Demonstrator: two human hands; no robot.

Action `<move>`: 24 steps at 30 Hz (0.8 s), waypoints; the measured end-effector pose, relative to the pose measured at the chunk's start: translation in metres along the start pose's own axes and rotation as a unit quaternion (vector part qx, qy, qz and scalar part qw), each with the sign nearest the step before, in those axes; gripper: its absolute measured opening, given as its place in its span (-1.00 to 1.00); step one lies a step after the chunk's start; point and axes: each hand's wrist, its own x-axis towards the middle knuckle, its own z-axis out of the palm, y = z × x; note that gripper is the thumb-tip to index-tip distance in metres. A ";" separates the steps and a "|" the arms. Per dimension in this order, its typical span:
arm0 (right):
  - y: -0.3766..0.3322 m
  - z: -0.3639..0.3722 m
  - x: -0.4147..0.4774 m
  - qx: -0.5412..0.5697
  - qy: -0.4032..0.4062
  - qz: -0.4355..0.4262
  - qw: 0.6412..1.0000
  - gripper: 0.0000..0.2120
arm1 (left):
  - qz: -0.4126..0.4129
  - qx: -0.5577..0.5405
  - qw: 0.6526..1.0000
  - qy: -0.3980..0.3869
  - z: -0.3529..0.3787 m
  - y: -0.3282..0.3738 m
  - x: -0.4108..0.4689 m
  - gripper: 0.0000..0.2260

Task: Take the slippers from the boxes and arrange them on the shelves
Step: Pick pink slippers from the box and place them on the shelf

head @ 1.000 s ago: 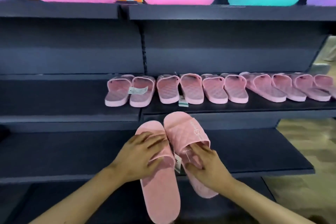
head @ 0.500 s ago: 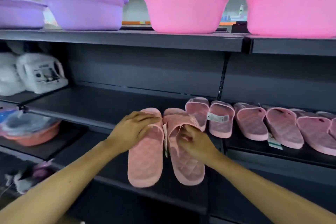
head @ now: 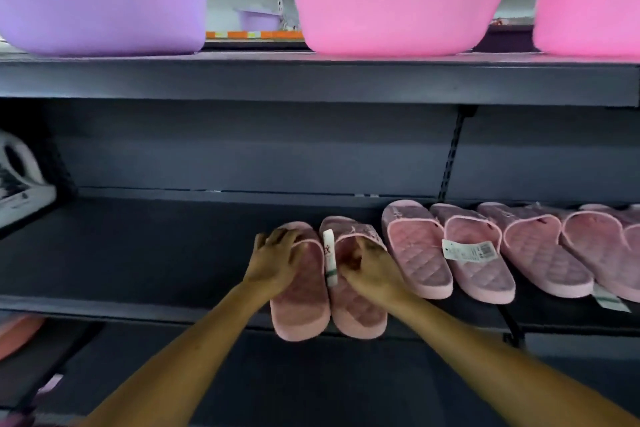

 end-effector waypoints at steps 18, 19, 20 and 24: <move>0.016 0.027 -0.007 -0.139 -0.014 -0.052 0.989 -0.39 | 0.001 0.003 1.000 -0.010 0.019 0.017 -0.016 -0.38; 0.017 0.029 -0.004 -0.147 -0.017 -0.050 0.988 -0.38 | 0.010 0.000 1.000 -0.008 0.019 0.015 -0.011 -0.39; 0.018 0.031 0.000 -0.148 -0.014 -0.051 0.988 -0.40 | 0.018 -0.003 1.000 -0.005 0.020 0.014 -0.006 -0.39; 0.023 0.035 0.020 -0.110 0.040 -0.071 0.991 -0.41 | 0.028 -0.011 0.999 0.024 0.028 0.015 0.023 -0.37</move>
